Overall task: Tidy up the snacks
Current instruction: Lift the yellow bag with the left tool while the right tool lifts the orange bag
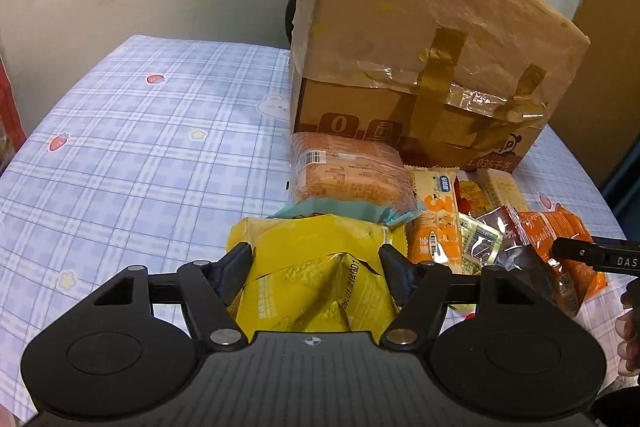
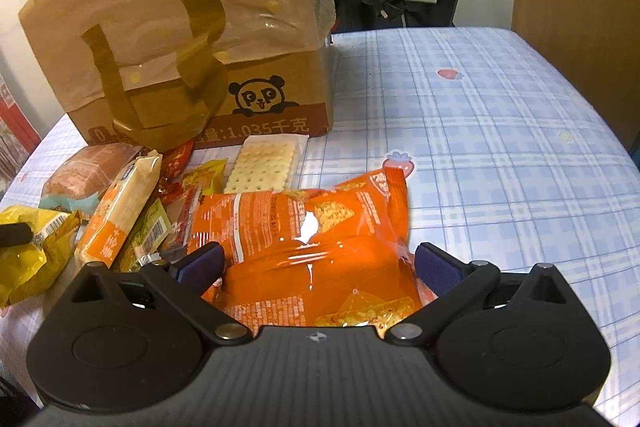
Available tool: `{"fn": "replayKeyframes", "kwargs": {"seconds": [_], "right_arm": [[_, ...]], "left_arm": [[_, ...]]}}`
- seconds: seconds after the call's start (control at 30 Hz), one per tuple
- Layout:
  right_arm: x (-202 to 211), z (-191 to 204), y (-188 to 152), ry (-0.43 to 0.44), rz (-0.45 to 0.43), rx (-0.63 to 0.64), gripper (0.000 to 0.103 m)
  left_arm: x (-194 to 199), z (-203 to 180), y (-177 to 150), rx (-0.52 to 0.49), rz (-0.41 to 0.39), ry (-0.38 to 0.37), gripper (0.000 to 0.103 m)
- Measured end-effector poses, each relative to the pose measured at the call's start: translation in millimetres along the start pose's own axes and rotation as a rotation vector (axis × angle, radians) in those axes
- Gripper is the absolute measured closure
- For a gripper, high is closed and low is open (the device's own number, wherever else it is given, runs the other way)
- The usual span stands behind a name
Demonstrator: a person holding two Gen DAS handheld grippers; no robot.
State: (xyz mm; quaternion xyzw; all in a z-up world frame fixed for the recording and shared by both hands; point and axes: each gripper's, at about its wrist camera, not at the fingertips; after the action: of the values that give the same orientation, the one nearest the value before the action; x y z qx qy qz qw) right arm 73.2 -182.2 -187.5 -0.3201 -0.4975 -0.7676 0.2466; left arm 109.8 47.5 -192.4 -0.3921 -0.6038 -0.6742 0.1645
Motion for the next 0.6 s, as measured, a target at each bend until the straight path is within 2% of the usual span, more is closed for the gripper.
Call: {"fn": "replayKeyframes", "kwargs": {"seconds": [0.3, 0.43, 0.53, 0.6], "right_arm": [[1.0, -0.8, 1.2, 0.000, 0.016, 0.021, 0.004], [6.3, 2.2, 4.2, 0.007, 0.027, 0.067, 0.004], [3.9, 4.5, -0.7, -0.001, 0.039, 0.120, 0.003], [1.7, 2.8, -3.0, 0.000, 0.036, 0.107, 0.001]], "left_arm": [[5.5, 1.8, 0.1, 0.005, -0.007, 0.001, 0.032], [8.0, 1.6, 1.6, 0.007, -0.014, 0.001, 0.032], [8.4, 0.9, 1.2, 0.008, -0.014, 0.003, 0.032], [9.0, 0.4, 1.2, 0.005, -0.015, 0.004, 0.032]]}}
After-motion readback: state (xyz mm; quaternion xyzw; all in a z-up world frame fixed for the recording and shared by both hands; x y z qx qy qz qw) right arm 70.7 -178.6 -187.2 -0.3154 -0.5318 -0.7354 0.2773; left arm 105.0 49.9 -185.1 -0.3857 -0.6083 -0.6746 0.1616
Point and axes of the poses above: each gripper's, at about its wrist camera, not at the fingertips, and x roughly against the way its jaws point, z to its left, y to its top, and after that the axes turned 10 degrees about -x, right-handed
